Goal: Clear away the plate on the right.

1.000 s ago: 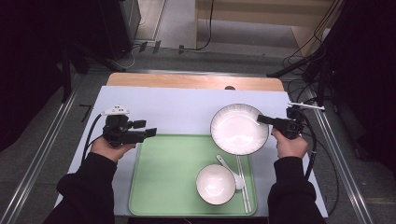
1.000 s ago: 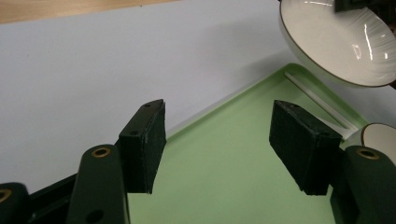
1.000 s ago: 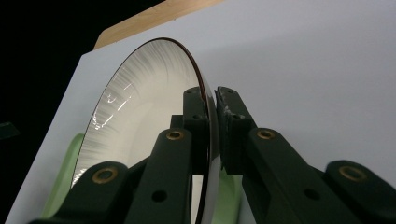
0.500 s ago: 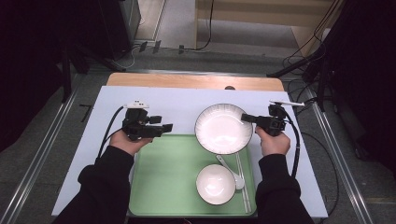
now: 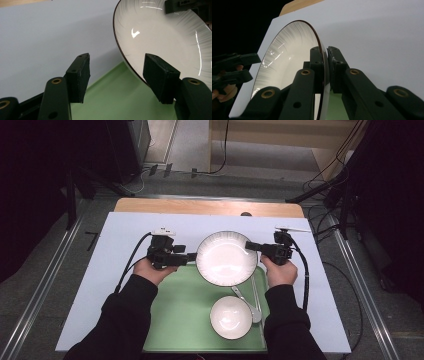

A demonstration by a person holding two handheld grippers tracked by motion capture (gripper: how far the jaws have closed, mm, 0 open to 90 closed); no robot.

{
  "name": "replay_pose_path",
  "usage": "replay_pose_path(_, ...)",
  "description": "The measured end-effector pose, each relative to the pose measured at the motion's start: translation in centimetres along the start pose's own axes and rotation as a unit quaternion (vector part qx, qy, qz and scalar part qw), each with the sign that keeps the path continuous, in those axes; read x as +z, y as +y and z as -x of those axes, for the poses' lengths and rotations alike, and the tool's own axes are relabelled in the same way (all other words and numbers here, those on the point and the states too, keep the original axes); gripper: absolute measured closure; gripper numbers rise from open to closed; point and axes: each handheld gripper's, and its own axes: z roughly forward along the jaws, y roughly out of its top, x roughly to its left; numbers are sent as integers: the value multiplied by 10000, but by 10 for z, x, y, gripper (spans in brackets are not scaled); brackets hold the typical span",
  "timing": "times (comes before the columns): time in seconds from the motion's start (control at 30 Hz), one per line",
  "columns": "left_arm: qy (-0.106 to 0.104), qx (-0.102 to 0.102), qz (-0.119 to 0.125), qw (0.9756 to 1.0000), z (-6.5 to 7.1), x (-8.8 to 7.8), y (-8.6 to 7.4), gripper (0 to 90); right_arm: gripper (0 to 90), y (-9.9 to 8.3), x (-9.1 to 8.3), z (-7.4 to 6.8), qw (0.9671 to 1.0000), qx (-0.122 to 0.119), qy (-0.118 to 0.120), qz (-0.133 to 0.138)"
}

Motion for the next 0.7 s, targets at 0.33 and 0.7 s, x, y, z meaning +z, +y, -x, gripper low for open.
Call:
replay_pose_path(0.33, 24, -296, 41, 9996, 0, 12, 1, 527, 842, -1, 11, -12, 9999, -6, 107, 1)
replay_pose_path(0.7, -163, -1119, 91, 9935, -10, 13, 4, 758, 842, -3, 16, -22, 9997, -156, 173, 73)
